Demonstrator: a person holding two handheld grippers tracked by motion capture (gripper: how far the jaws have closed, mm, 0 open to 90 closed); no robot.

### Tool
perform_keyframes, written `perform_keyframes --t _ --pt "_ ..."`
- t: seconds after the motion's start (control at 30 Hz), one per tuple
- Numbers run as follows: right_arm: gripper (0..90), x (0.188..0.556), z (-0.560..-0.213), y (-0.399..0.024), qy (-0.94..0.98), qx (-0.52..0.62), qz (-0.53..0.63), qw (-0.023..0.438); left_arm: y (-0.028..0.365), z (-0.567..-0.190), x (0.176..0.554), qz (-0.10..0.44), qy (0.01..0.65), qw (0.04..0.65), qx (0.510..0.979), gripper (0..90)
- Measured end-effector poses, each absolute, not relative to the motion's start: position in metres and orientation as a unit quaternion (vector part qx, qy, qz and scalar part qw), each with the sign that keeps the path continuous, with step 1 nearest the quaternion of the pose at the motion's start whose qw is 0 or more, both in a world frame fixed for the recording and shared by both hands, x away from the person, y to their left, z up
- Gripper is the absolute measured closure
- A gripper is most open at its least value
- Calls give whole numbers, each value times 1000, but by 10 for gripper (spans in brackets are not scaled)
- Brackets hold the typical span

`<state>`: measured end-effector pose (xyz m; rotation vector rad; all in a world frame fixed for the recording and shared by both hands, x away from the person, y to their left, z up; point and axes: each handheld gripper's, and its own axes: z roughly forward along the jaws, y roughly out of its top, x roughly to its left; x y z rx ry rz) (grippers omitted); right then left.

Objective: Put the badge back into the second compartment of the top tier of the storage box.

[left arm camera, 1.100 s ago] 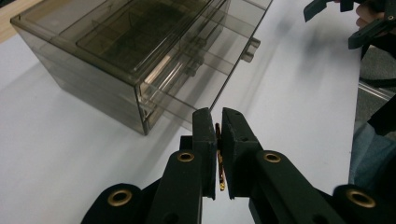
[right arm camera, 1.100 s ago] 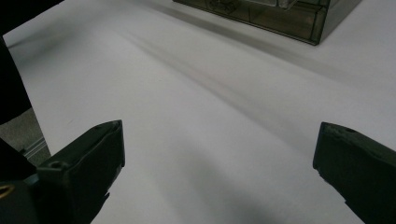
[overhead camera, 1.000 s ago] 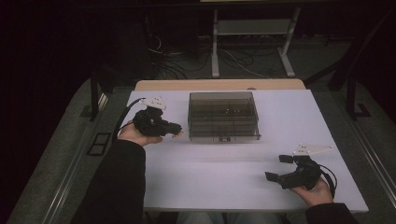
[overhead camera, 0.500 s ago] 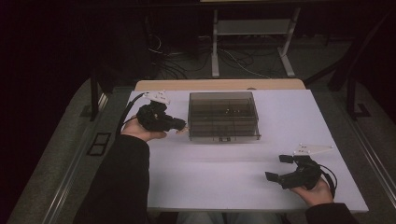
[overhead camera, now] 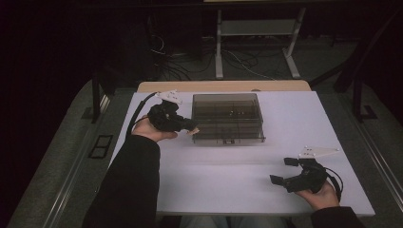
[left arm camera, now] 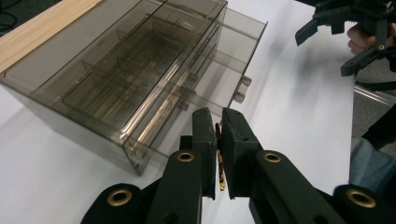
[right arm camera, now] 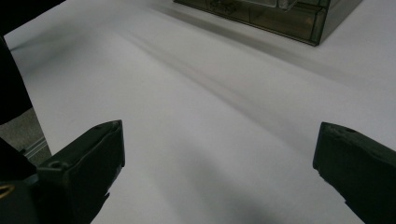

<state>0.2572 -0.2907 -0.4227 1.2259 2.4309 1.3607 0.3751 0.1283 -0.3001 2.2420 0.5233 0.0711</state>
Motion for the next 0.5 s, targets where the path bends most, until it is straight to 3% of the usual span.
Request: perform_keyframes --t 0.5 --pt "15 256 -422 -291 797 404 446 46 102 -299 381 28 193 412 890 836"
